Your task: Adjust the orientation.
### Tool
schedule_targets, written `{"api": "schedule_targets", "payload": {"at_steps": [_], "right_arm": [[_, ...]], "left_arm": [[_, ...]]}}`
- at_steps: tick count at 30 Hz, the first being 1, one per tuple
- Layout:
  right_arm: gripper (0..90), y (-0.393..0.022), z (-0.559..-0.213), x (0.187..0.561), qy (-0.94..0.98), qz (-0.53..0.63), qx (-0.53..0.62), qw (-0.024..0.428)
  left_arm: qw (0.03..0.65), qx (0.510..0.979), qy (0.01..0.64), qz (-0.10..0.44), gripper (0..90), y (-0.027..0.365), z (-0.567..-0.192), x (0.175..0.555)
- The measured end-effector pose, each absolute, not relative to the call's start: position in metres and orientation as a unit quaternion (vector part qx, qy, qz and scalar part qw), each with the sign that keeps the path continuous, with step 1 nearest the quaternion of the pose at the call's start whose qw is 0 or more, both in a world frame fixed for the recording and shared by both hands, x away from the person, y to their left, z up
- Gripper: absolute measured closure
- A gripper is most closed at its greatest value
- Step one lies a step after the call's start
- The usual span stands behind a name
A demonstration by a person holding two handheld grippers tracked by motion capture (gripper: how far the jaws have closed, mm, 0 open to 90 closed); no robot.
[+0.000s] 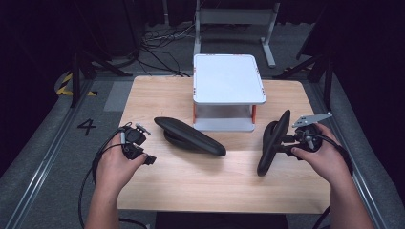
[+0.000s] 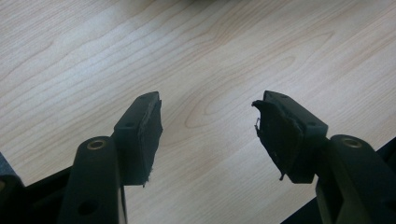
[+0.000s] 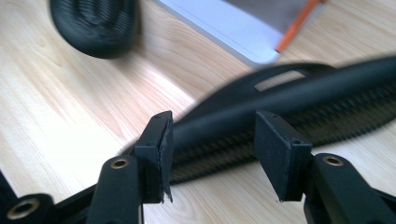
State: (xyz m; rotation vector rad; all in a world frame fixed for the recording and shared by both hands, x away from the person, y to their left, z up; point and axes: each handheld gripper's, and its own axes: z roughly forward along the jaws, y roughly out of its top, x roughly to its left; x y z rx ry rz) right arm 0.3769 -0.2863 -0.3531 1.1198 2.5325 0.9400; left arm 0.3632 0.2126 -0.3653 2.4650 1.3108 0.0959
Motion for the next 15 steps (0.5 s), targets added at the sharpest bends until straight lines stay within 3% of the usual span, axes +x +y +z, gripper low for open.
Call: {"api": "schedule_targets", "payload": {"at_steps": [15], "right_arm": [[44.9, -0.215, -0.354, 0.38, 0.891, 0.328, 0.3, 0.092]], "left_arm": [[0.192, 0.857, 0.477, 0.03, 37.9, 0.227, -0.366, 0.347]]}}
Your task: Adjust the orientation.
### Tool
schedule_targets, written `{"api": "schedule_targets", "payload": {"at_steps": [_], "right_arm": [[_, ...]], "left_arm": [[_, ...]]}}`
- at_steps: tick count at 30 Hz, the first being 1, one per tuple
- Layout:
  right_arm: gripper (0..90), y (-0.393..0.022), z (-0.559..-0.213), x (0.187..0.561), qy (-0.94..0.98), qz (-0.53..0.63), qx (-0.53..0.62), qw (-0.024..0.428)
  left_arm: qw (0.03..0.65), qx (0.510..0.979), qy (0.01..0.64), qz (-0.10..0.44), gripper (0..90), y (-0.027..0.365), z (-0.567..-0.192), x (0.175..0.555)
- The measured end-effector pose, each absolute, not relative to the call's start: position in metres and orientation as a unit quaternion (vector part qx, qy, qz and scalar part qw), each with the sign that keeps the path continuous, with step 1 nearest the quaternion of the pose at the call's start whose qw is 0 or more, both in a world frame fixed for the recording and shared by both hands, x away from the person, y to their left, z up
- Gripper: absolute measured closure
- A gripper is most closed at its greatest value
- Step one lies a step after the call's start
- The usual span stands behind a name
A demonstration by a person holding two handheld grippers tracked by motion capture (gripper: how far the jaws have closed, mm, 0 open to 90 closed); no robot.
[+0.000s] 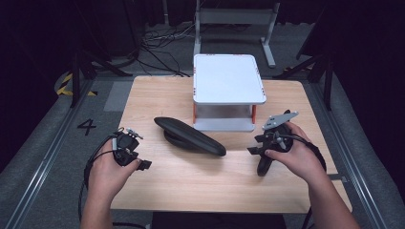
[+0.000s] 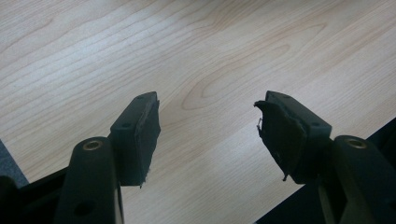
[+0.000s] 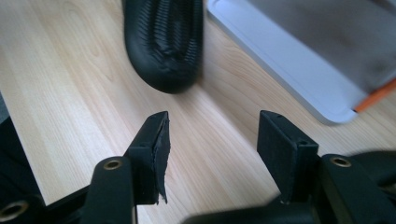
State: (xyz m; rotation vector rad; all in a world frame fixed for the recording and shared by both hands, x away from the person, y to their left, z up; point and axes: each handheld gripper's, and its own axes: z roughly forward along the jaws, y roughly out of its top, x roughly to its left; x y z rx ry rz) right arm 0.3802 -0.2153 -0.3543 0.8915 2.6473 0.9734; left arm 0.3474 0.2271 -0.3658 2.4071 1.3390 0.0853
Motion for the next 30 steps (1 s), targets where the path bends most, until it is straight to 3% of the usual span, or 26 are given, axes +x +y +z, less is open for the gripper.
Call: {"api": "schedule_targets", "payload": {"at_steps": [14, 23, 27, 30], "right_arm": [[40.3, -0.133, -0.384, 0.382, 0.931, 0.28, 0.214, 0.098], [38.5, -0.108, -0.397, 0.392, 0.938, 0.266, 0.197, 0.105], [40.6, -0.1, -0.403, 0.396, 0.941, 0.257, 0.188, 0.119], [48.5, -0.097, -0.406, 0.397, 0.945, 0.247, 0.18, 0.12]], "left_arm": [[0.193, 0.862, 0.468, 0.024, 37.6, 0.224, -0.368, 0.354], [0.191, 0.864, 0.466, 0.018, 37.4, 0.222, -0.371, 0.358], [0.19, 0.864, 0.466, 0.017, 37.4, 0.222, -0.371, 0.358], [0.191, 0.864, 0.466, 0.015, 37.4, 0.223, -0.371, 0.358]]}}
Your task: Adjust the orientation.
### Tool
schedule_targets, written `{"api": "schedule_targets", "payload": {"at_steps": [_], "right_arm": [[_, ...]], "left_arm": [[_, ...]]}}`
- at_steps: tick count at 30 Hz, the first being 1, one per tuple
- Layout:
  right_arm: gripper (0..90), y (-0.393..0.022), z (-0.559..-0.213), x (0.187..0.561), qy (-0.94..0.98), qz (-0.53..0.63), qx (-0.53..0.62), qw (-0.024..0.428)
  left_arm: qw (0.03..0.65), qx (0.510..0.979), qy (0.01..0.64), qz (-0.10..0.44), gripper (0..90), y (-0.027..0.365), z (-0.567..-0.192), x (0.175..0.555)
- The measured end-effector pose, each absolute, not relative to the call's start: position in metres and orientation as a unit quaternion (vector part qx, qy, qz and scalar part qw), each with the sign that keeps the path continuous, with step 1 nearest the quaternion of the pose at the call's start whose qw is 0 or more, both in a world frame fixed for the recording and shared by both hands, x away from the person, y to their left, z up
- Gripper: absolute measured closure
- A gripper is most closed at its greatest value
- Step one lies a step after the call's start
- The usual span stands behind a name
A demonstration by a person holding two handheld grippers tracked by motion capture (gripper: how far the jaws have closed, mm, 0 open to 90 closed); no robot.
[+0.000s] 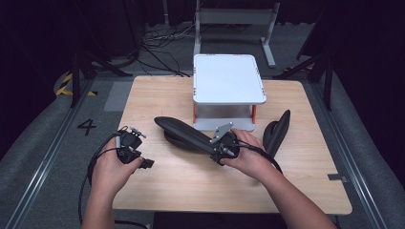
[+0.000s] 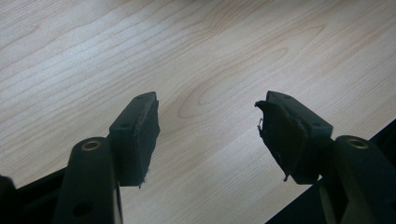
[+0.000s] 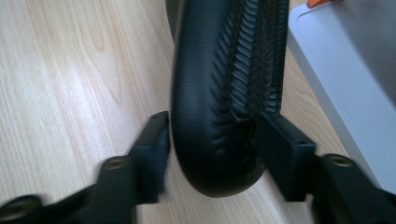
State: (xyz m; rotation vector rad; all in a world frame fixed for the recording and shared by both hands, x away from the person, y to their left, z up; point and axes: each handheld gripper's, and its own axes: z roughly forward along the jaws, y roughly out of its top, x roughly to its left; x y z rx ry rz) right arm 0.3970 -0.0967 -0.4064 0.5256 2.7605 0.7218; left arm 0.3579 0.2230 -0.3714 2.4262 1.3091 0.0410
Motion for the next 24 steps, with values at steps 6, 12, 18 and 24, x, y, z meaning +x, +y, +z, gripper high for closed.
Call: {"api": "schedule_targets", "payload": {"at_steps": [6, 12, 18, 24], "right_arm": [[61.2, -0.1, -0.401, 0.393, 0.944, 0.256, 0.168, 0.125], [62.6, -0.109, -0.396, 0.378, 0.943, 0.275, 0.168, 0.083], [62.6, -0.121, -0.388, 0.352, 0.946, 0.283, 0.154, 0.017], [62.0, -0.128, -0.391, 0.35, 0.938, 0.283, 0.198, -0.013]], "left_arm": [[0.189, 0.863, 0.468, 0.014, 37.6, 0.223, -0.373, 0.358], [0.189, 0.864, 0.466, 0.01, 38.1, 0.221, -0.373, 0.359], [0.189, 0.866, 0.462, 0.008, 38.6, 0.218, -0.373, 0.361], [0.19, 0.869, 0.457, 0.005, 38.7, 0.215, -0.373, 0.362]]}}
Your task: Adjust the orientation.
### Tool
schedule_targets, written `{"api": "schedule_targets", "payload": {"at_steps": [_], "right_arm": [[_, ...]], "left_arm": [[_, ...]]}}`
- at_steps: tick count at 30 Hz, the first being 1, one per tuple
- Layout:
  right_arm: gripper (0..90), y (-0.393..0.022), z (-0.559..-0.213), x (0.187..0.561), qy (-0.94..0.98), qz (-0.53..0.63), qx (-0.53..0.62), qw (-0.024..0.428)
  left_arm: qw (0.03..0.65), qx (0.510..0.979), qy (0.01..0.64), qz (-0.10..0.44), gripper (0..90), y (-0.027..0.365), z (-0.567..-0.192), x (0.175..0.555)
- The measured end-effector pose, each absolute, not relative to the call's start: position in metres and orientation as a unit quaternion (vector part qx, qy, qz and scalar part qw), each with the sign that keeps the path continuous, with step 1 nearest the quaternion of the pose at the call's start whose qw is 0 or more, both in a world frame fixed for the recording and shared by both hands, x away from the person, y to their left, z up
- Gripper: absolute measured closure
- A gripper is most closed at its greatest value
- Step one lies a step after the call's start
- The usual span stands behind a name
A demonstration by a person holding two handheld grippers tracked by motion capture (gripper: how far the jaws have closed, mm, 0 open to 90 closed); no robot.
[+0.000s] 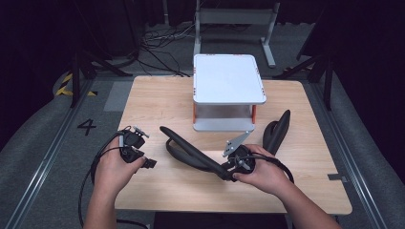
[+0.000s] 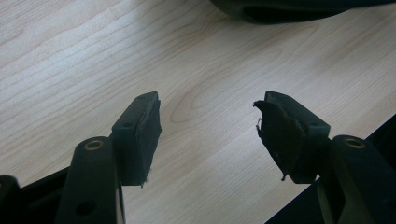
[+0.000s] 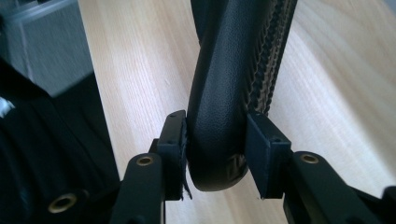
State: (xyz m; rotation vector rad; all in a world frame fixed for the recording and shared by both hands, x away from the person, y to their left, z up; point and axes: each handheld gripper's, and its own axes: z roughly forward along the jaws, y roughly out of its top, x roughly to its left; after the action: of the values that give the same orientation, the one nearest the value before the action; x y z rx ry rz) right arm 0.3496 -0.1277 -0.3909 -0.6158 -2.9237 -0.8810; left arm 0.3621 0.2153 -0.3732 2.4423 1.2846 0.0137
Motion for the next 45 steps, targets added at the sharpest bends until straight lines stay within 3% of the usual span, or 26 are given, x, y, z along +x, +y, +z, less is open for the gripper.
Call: {"api": "schedule_targets", "payload": {"at_steps": [4, 13, 23, 29, 40, 43, 45], "right_arm": [[61.1, -0.135, -0.396, 0.354, -0.924, -0.283, -0.257, 0.033], [60.3, -0.149, -0.405, 0.362, -0.922, -0.241, -0.302, -0.038], [45.8, -0.153, -0.413, 0.366, -0.915, -0.227, -0.325, -0.069], [38.6, -0.159, -0.409, 0.37, -0.905, -0.235, -0.328, -0.136], [33.0, -0.15, -0.429, 0.371, -0.918, -0.196, -0.329, -0.099], [41.0, -0.148, -0.434, 0.373, -0.916, -0.202, -0.337, -0.081], [40.6, -0.148, -0.434, 0.371, -0.911, -0.211, -0.347, -0.071]], "left_arm": [[0.19, 0.868, 0.458, 0.006, 38.6, 0.217, -0.373, 0.364], [0.191, 0.871, 0.453, 0.001, 38.6, 0.213, -0.374, 0.369], [0.188, 0.874, 0.447, -0.001, 38.5, 0.211, -0.375, 0.372], [0.189, 0.873, 0.45, -0.001, 38.5, 0.211, -0.375, 0.371], [0.181, 0.877, 0.445, -0.008, 38.4, 0.204, -0.381, 0.373], [0.177, 0.878, 0.444, -0.012, 38.3, 0.201, -0.383, 0.373], [0.176, 0.88, 0.441, -0.014, 38.3, 0.2, -0.384, 0.374]]}}
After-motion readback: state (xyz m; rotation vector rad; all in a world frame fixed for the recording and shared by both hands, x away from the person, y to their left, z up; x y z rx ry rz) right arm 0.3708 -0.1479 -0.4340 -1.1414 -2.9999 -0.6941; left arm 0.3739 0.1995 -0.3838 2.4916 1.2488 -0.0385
